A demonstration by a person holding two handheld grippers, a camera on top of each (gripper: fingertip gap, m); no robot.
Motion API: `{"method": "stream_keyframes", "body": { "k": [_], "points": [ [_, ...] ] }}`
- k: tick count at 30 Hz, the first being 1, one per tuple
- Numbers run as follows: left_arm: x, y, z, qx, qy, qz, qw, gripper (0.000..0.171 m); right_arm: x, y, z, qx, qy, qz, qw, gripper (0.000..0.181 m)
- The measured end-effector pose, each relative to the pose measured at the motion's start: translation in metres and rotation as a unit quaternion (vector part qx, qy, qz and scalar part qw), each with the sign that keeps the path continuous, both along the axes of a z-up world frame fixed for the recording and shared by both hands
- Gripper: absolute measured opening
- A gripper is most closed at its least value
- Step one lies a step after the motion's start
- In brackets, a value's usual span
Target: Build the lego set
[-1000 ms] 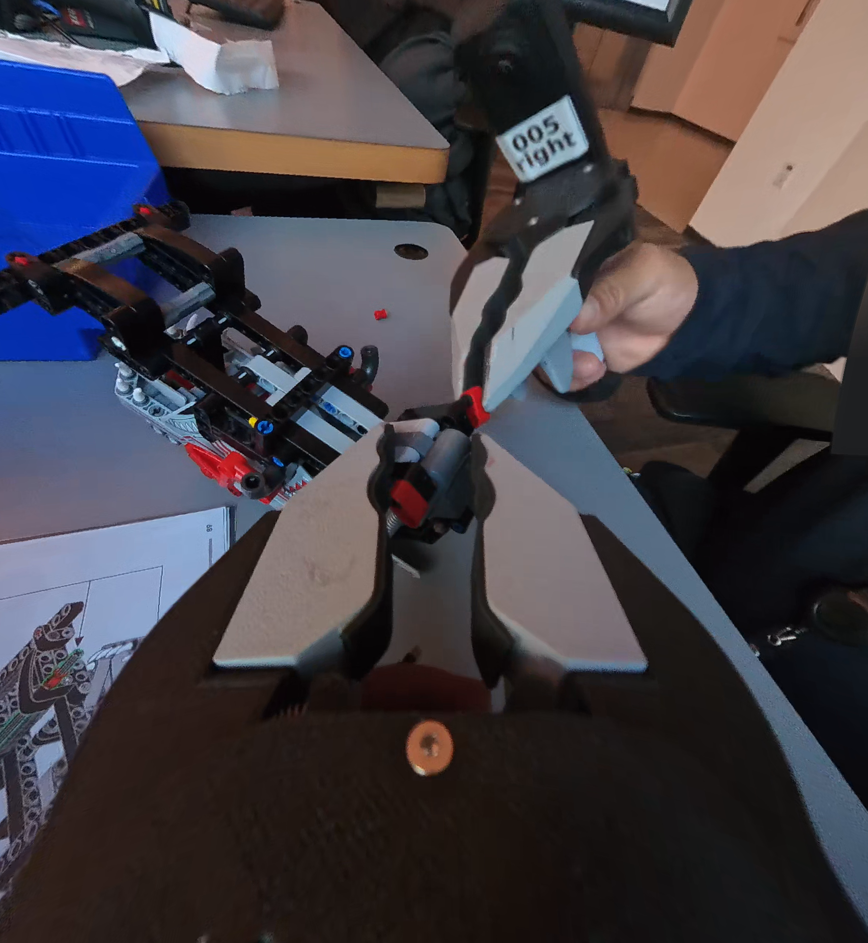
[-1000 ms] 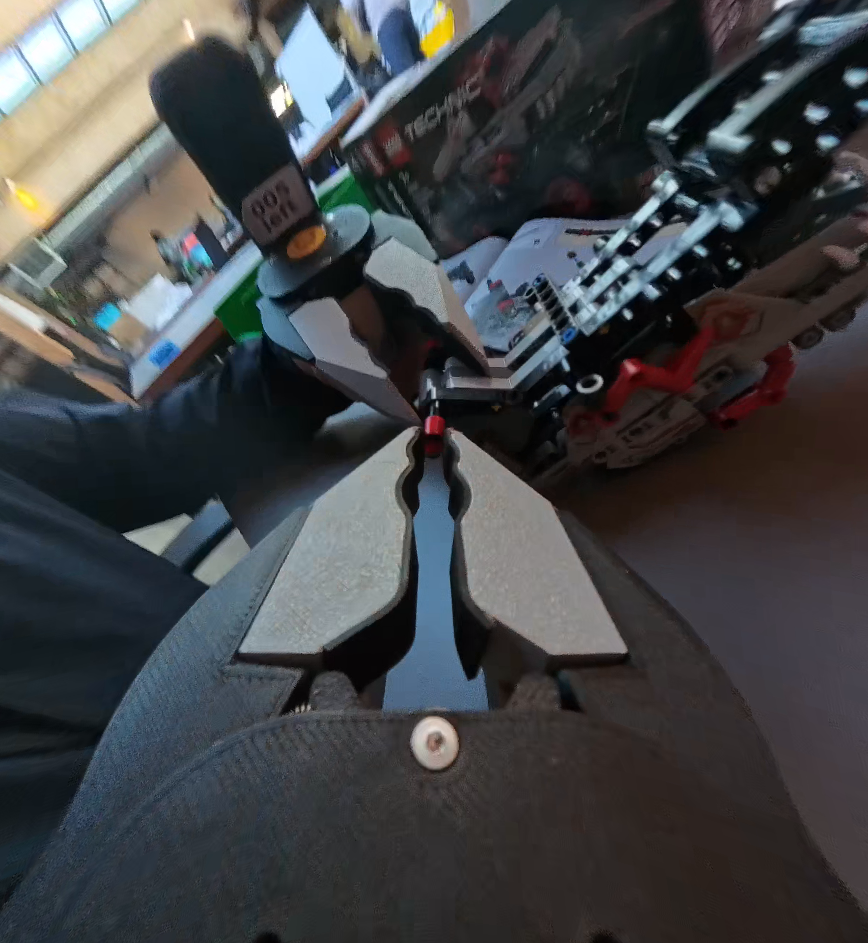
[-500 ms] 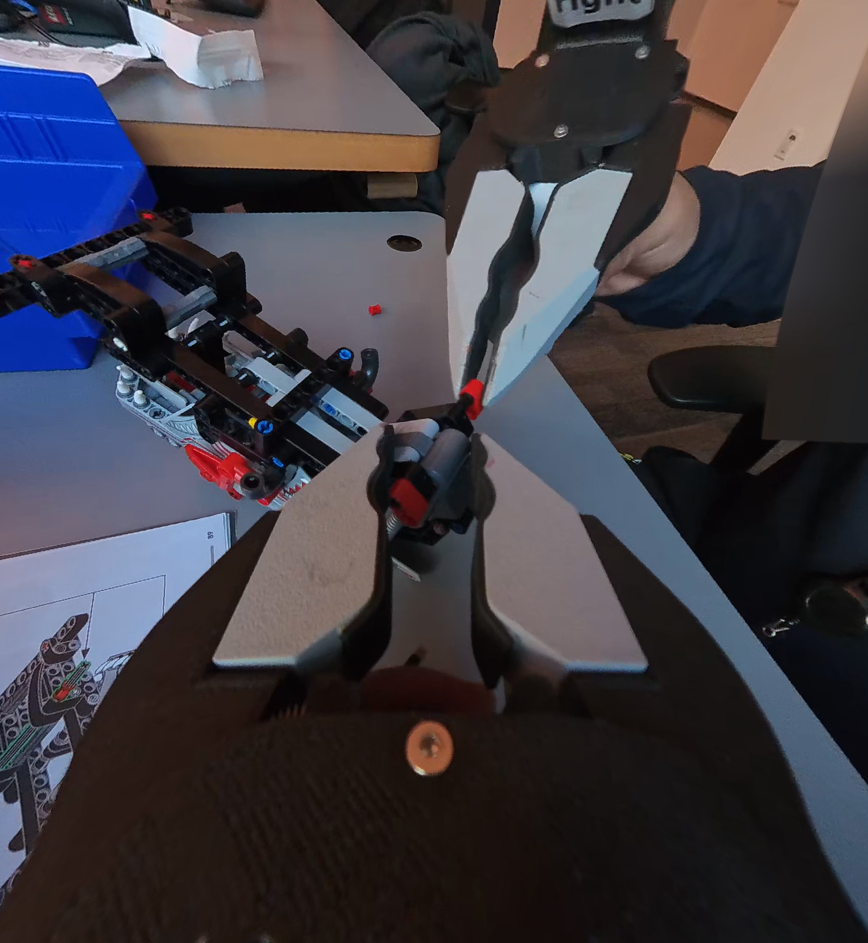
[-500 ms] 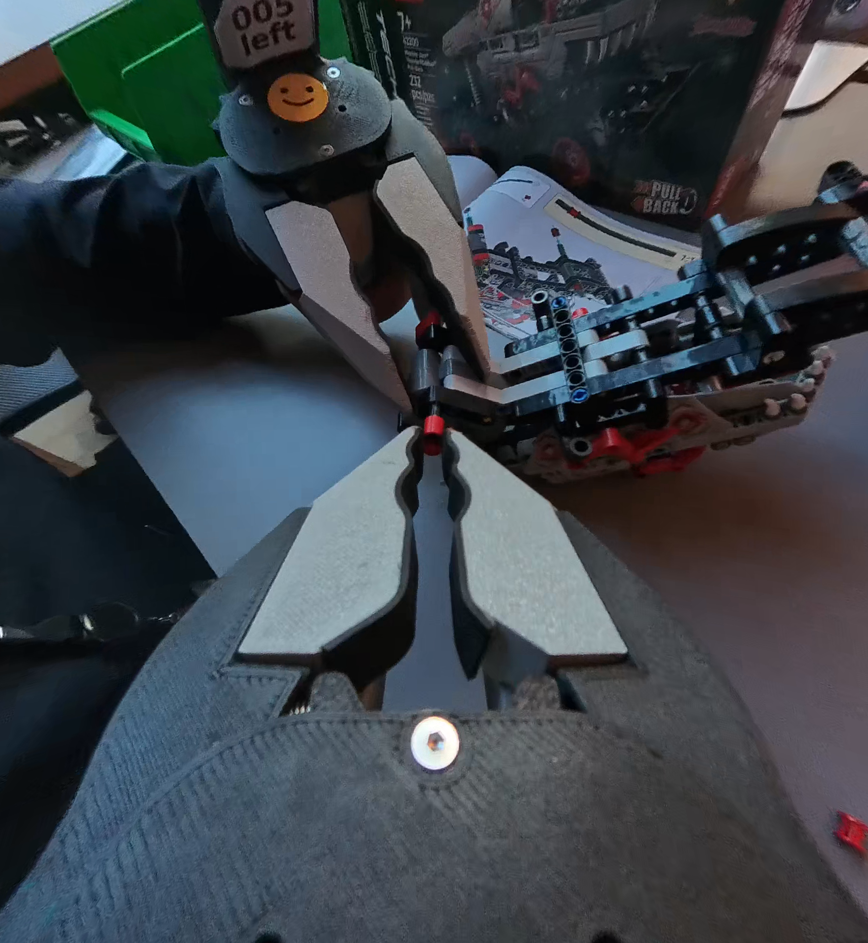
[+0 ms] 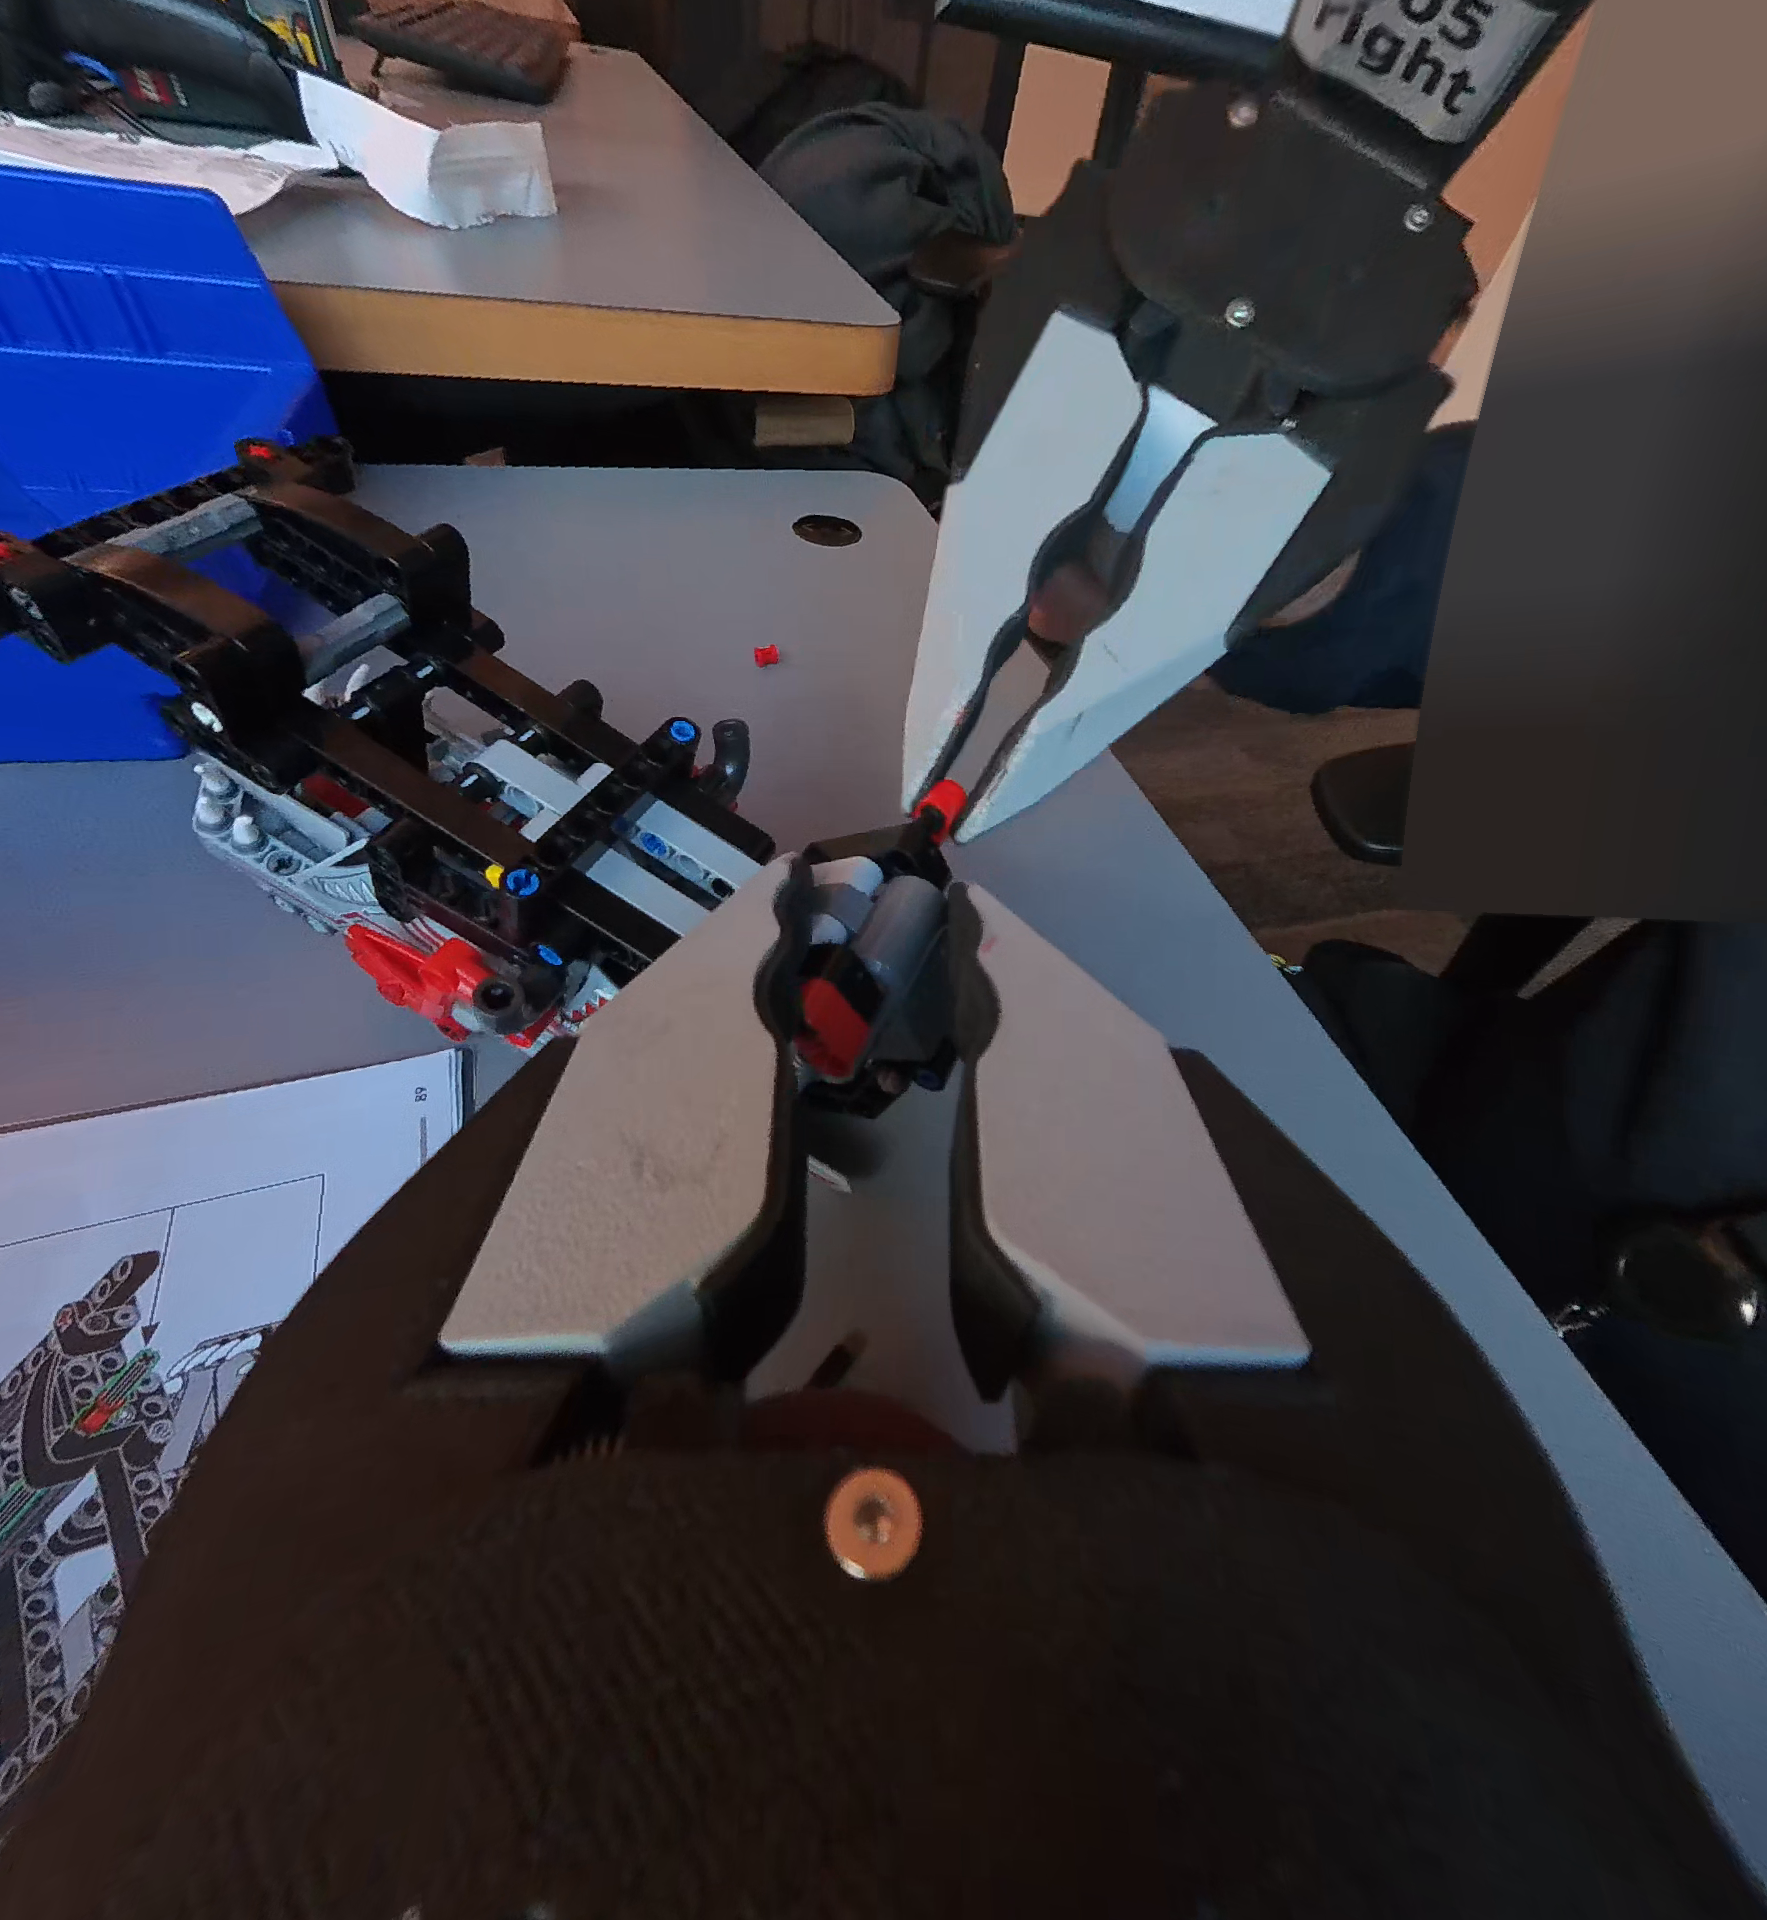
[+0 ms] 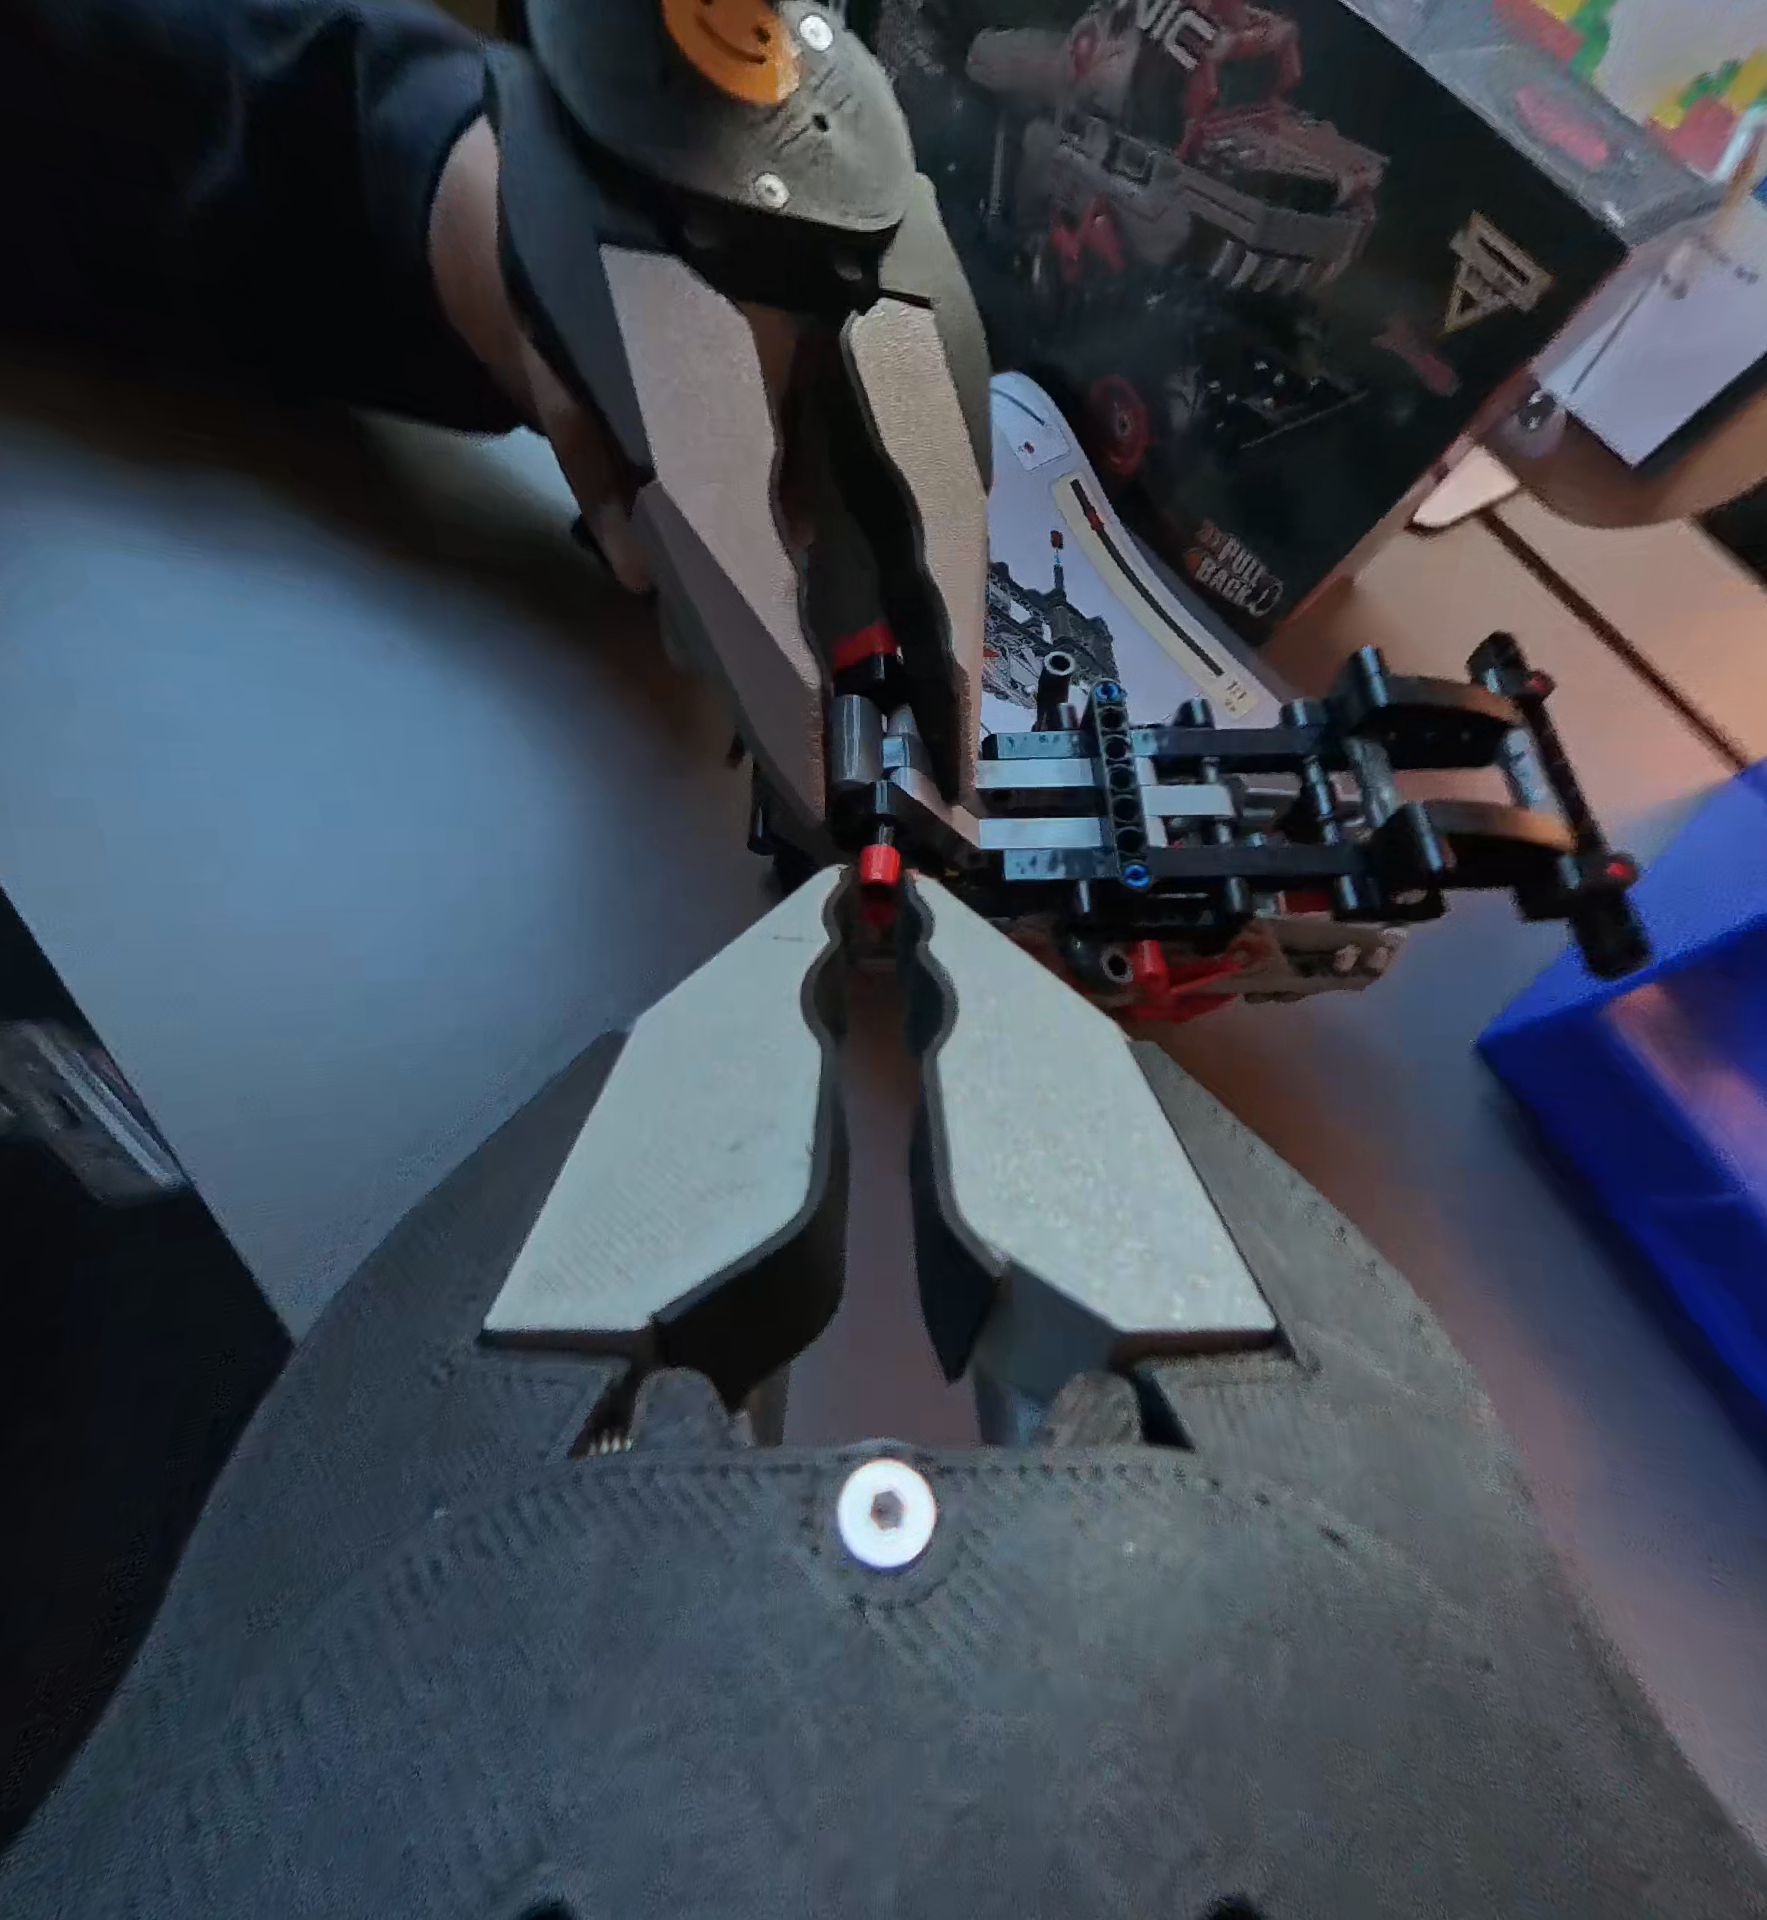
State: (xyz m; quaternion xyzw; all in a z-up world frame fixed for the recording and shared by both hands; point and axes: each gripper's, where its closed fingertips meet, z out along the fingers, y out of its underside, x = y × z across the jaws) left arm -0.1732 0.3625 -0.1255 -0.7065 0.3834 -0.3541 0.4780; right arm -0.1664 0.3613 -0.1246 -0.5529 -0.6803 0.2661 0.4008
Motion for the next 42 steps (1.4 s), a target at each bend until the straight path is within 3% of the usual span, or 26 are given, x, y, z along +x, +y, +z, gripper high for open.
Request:
{"method": "stream_keyframes", "body": {
  "k": [4,7,10,13,15,18,21,23,28,32,34,36,39,42],
  "points": [
    [0.001,-0.001,0.001,0.004,-0.005,0.002,1.000,0.018,-0.002,0.001,0.000,0.118,-0.029,0.053,0.991,0.002],
    [0.003,-0.004,0.001,-0.005,-0.018,-0.008,1.000,0.016,-0.004,0.001,-0.001,0.097,-0.017,0.097,0.990,0.002],
    [0.000,-0.002,0.002,-0.002,-0.017,-0.003,1.000,0.015,-0.010,-0.001,-0.002,-0.065,-0.016,0.109,0.992,0.002],
    [-0.003,-0.001,0.002,-0.005,-0.024,0.003,1.000,0.015,-0.013,-0.003,-0.002,-0.238,-0.030,0.104,0.965,0.003],
    [-0.005,-0.001,0.002,-0.006,-0.024,0.003,1.000,0.014,-0.015,-0.005,-0.002,-0.353,-0.031,0.090,0.931,0.004],
    [-0.004,-0.001,0.003,-0.010,-0.029,0.003,1.000,0.014,-0.015,-0.007,0.000,-0.507,-0.028,0.076,0.858,0.003],
    [-0.005,-0.001,0.004,-0.010,-0.030,0.003,0.999,0.014,-0.015,-0.008,0.002,-0.569,-0.020,0.070,0.819,0.003],
    [-0.005,0.000,0.004,-0.011,-0.030,0.005,0.999,0.014,-0.016,-0.008,0.002,-0.552,-0.015,0.063,0.831,0.003],
    [-0.005,-0.001,0.006,-0.021,-0.035,0.003,0.999,0.012,-0.017,-0.008,0.001,-0.396,0.021,0.066,0.916,0.004],
    [-0.005,-0.002,0.006,-0.022,-0.030,0.003,0.999,0.012,-0.017,-0.008,0.002,-0.395,0.036,0.057,0.916,0.004],
    [-0.004,-0.005,0.010,-0.021,-0.025,-0.004,0.999,0.018,-0.006,-0.004,0.008,-0.391,0.044,0.053,0.918,0.018],
    [-0.010,-0.006,0.024,-0.006,-0.020,0.005,1.000,0.029,0.024,0.015,0.019,-0.362,0.059,0.021,0.930,0.024],
    [-0.025,-0.020,0.055,0.023,0.005,0.019,1.000,0.043,0.106,0.090,0.025,-0.247,0.079,-0.143,0.955,0.030],
    [-0.030,-0.052,0.070,0.025,0.032,0.018,0.999,0.041,0.166,0.122,0.002,-0.203,0.020,-0.219,0.954,0.033]
  ]
}}
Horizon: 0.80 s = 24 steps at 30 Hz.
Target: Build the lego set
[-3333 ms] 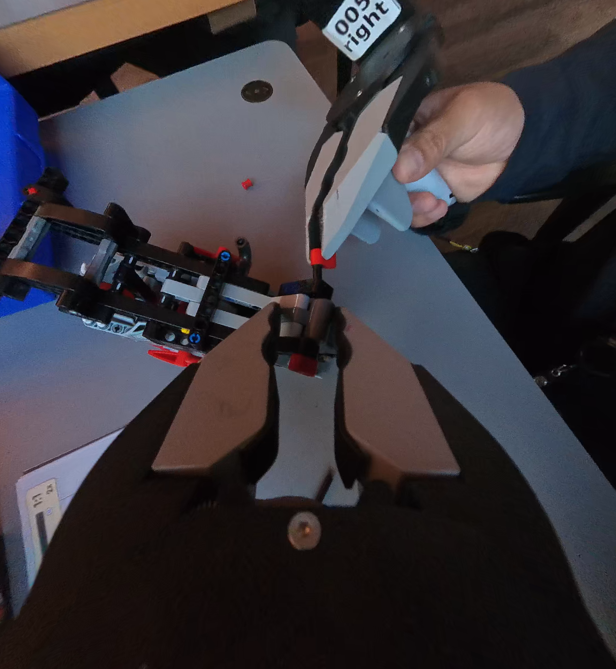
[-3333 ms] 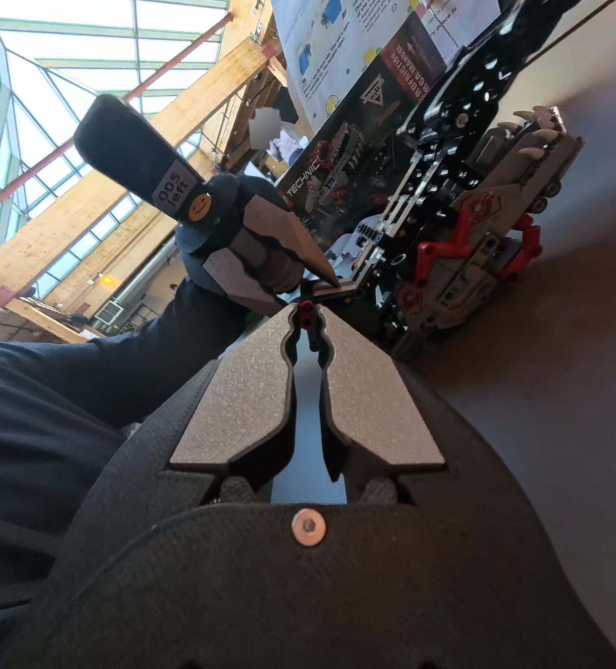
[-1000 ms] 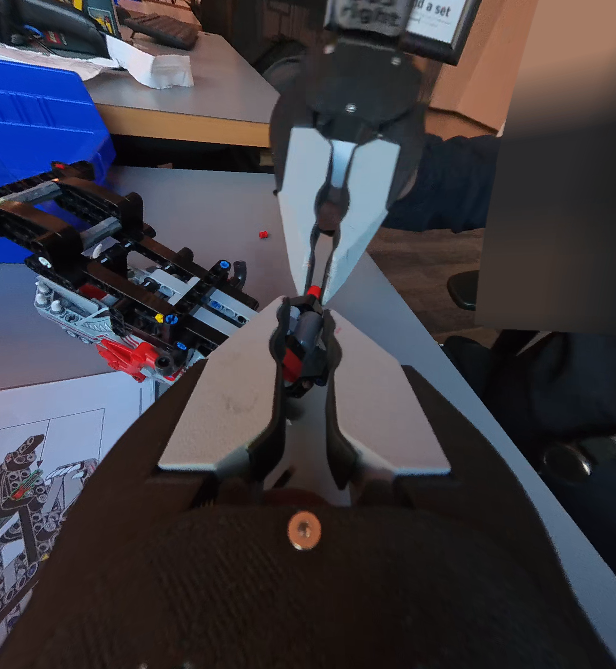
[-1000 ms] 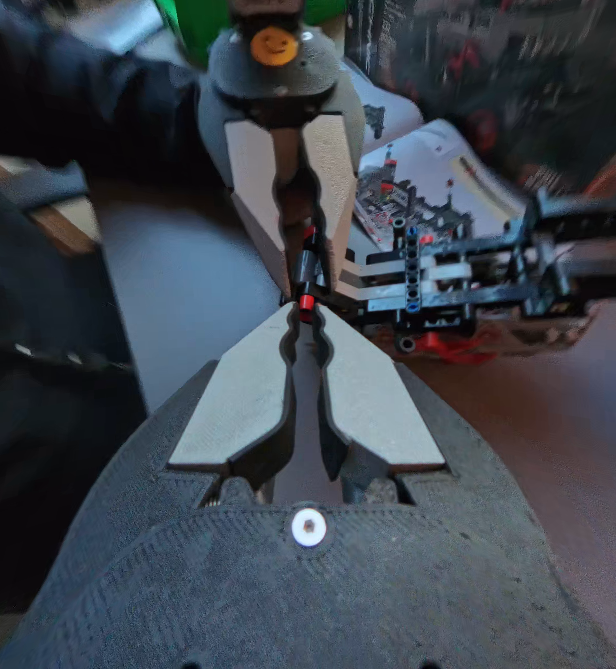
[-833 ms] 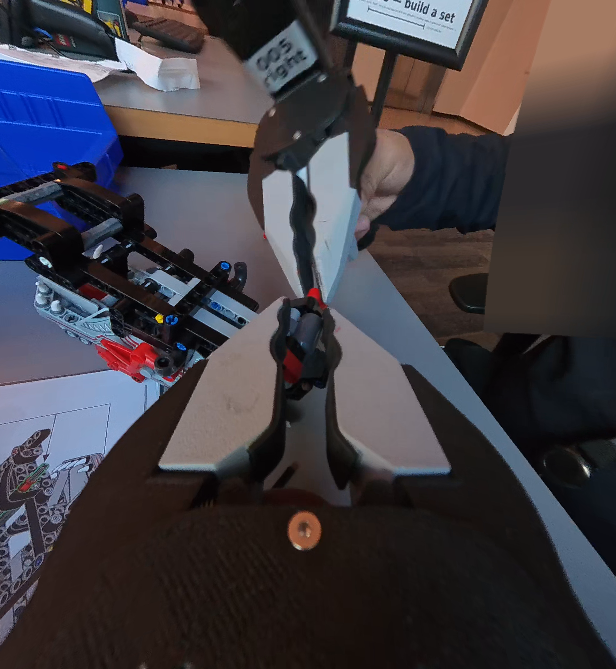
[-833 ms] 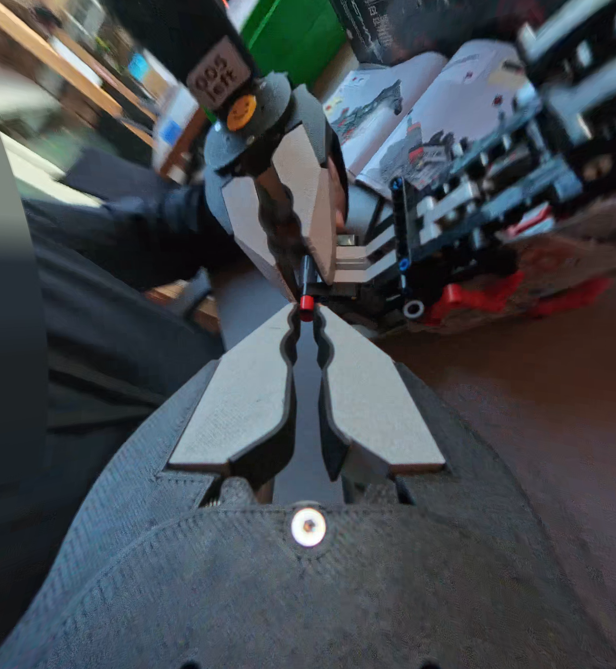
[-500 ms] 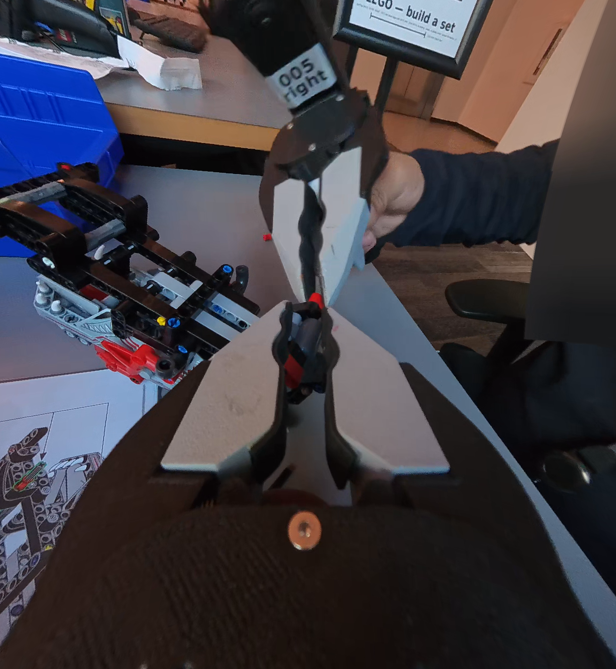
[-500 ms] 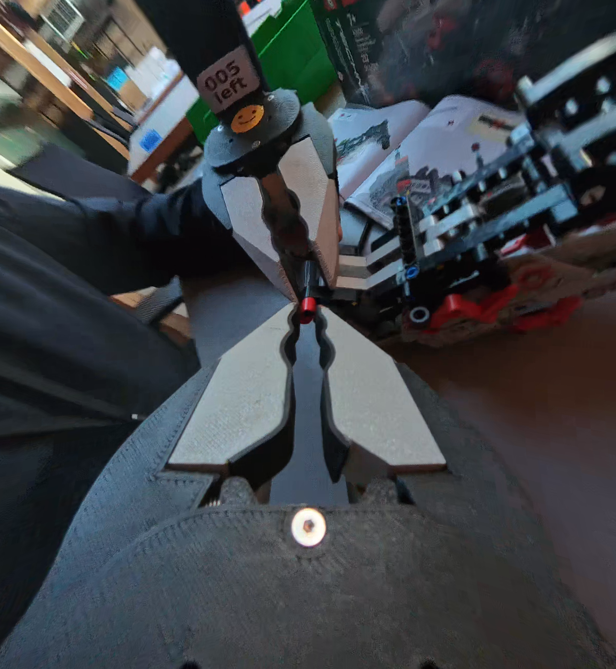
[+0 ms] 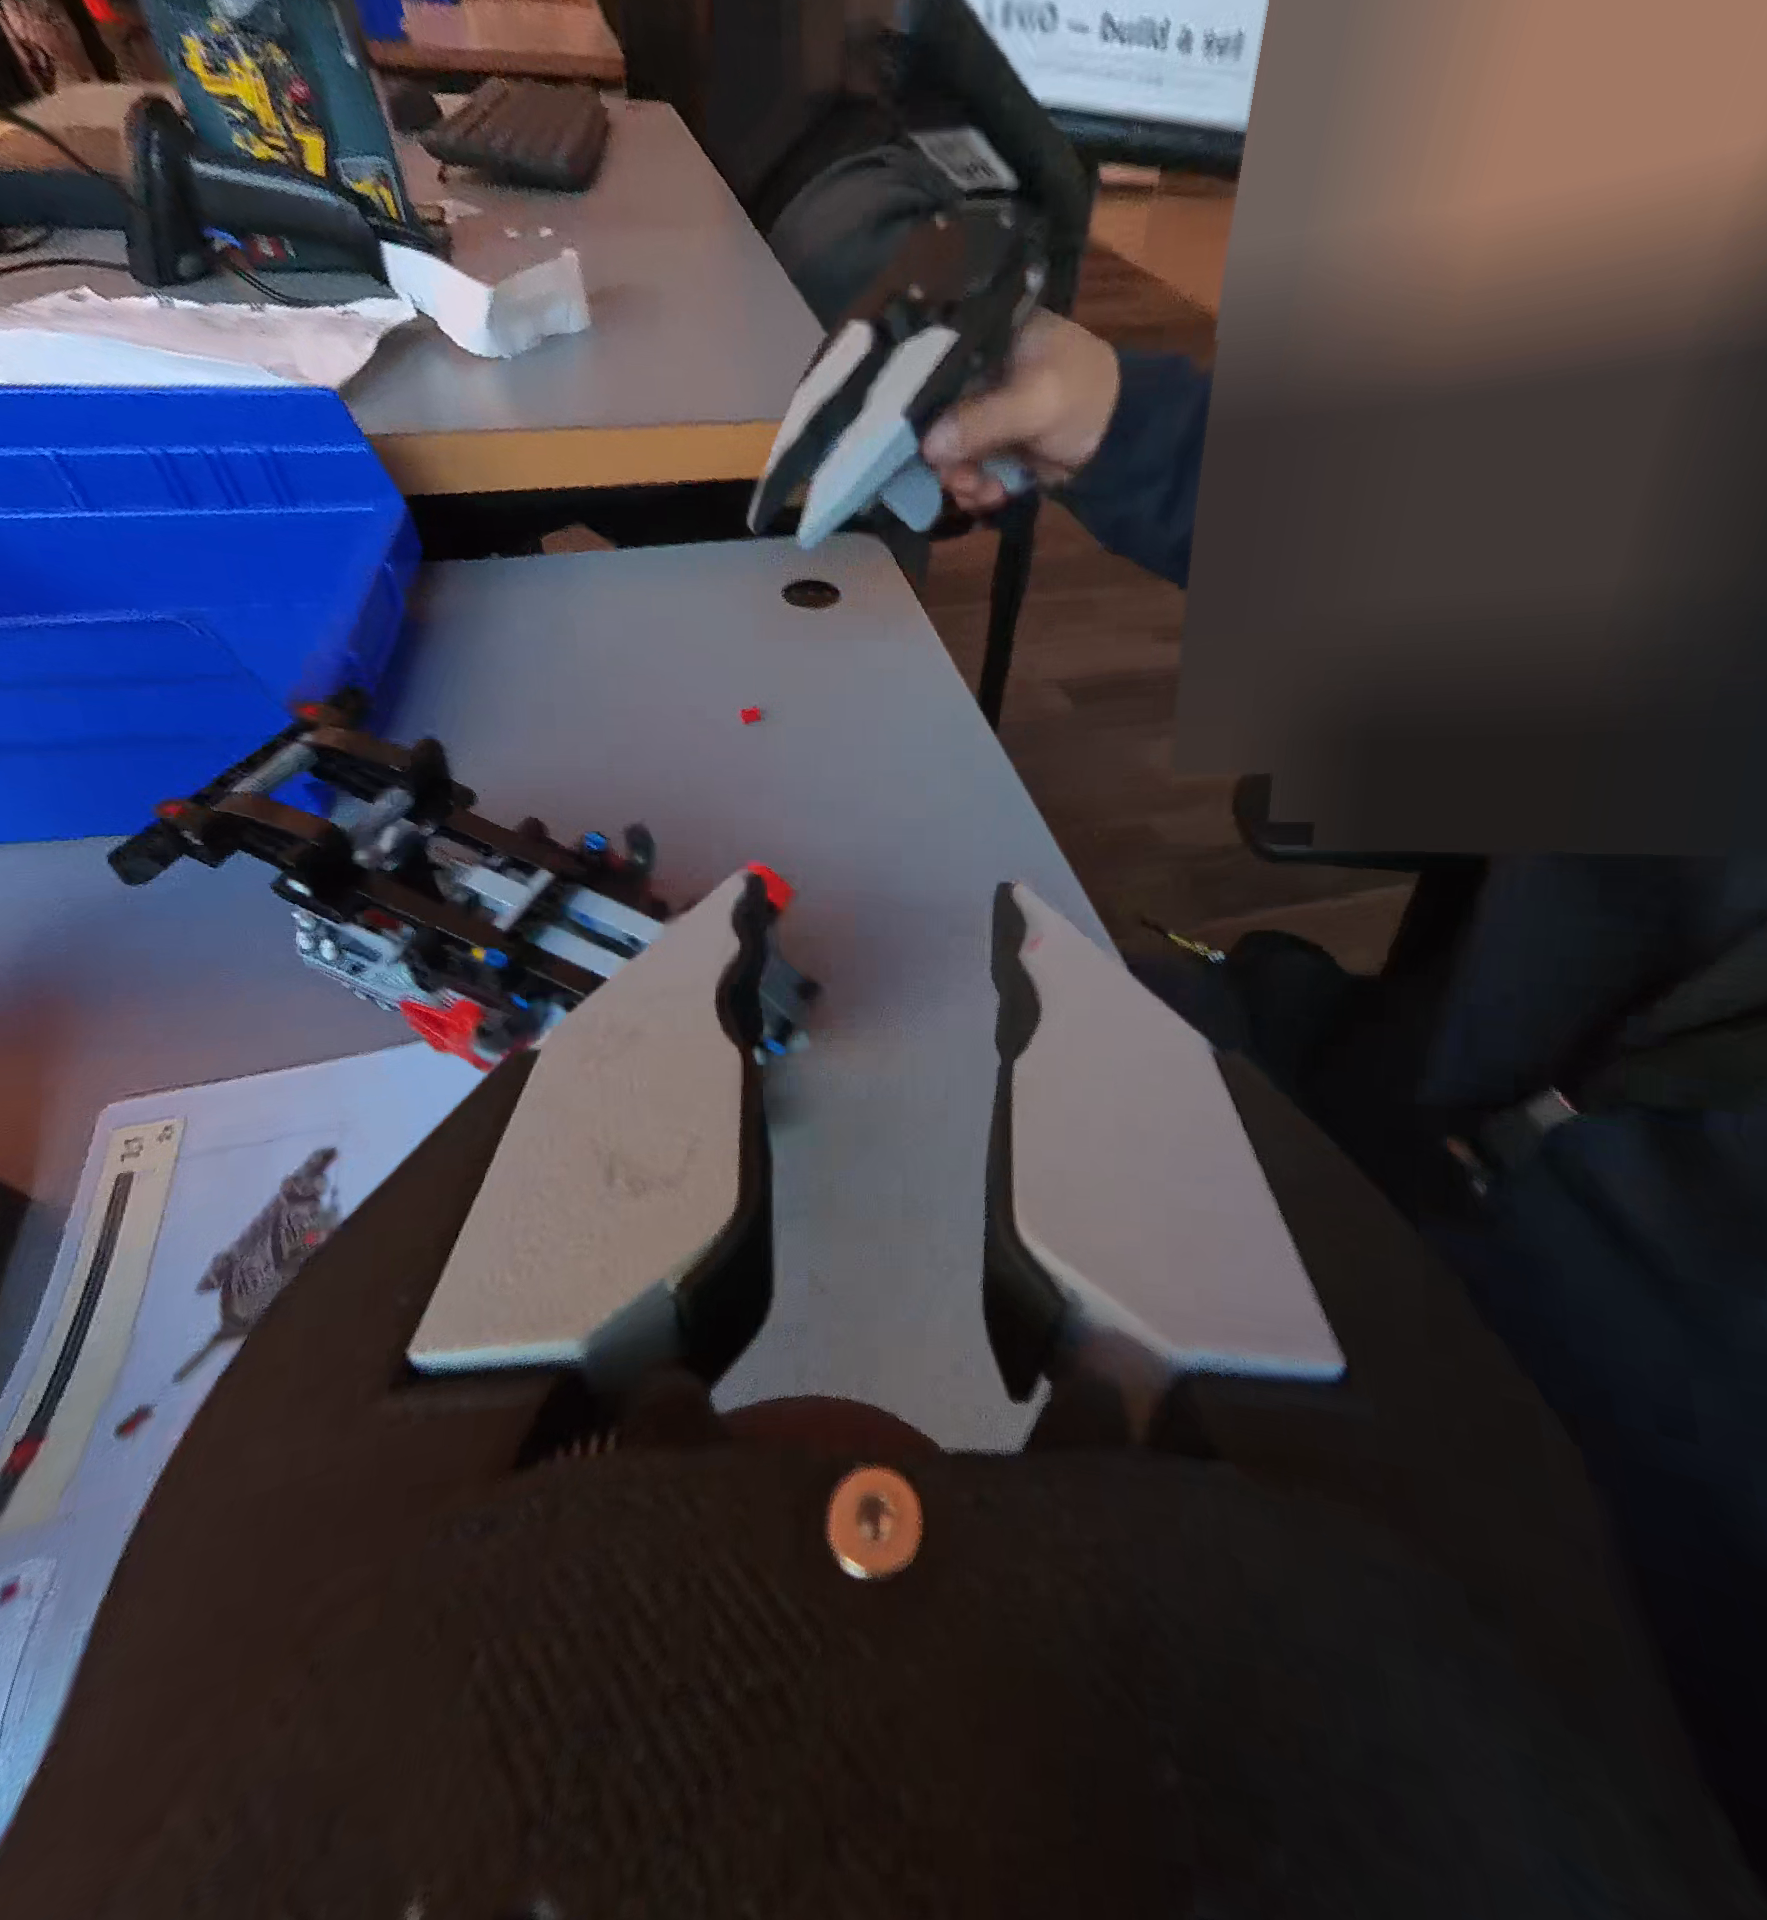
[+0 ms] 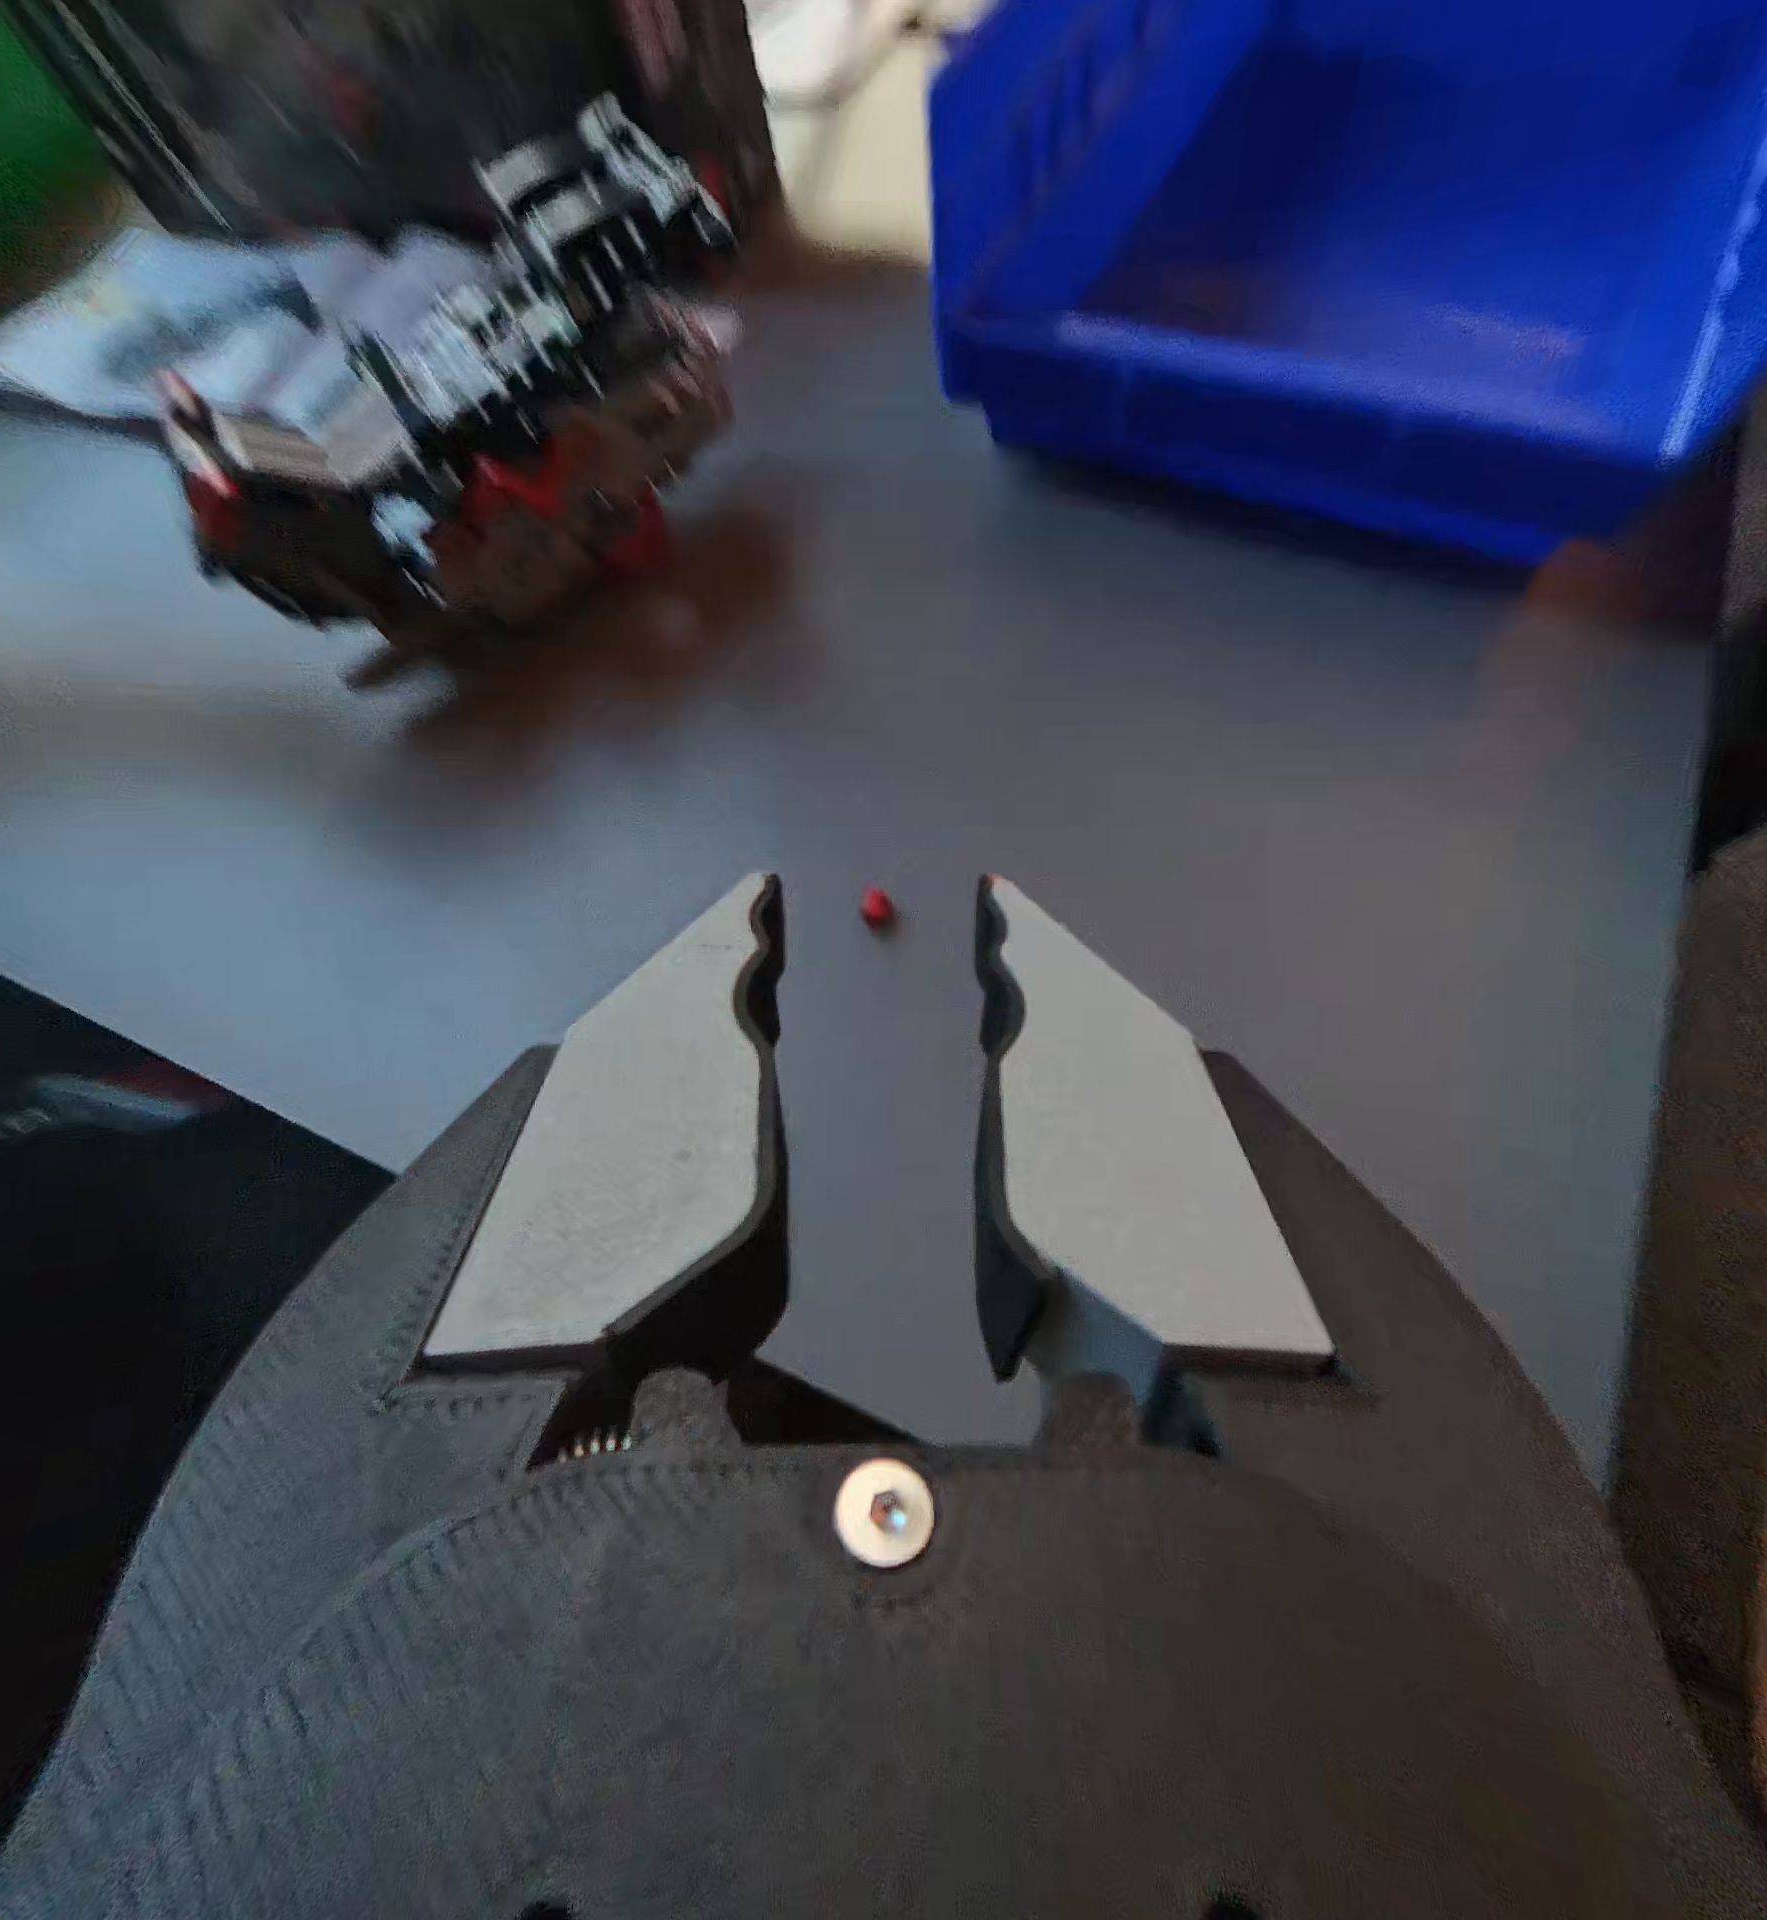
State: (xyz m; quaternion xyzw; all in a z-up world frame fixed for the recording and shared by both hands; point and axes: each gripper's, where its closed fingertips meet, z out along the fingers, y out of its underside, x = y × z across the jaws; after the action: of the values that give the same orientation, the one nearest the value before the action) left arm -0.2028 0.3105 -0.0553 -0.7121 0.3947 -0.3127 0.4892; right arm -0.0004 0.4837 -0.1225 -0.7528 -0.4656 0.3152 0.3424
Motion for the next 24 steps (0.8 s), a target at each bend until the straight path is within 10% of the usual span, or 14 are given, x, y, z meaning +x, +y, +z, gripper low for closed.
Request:
{"method": "stream_keyframes", "body": {
  "k": [8,14,24],
  "points": [
    [0.004,-0.091,-0.054,-0.046,0.085,0.096,0.991,0.037,-0.025,0.002,-0.076,0.018,-0.108,0.073,0.991,0.019],
    [-0.033,-0.131,-0.093,-0.112,0.088,0.219,0.965,0.034,-0.057,-0.024,-0.076,0.003,-0.071,0.116,0.991,0.002],
    [-0.072,0.010,-0.117,-0.031,0.295,0.155,0.942,0.038,-0.143,-0.126,-0.074,-0.011,-0.064,0.231,0.971,0.002]
  ]
}}
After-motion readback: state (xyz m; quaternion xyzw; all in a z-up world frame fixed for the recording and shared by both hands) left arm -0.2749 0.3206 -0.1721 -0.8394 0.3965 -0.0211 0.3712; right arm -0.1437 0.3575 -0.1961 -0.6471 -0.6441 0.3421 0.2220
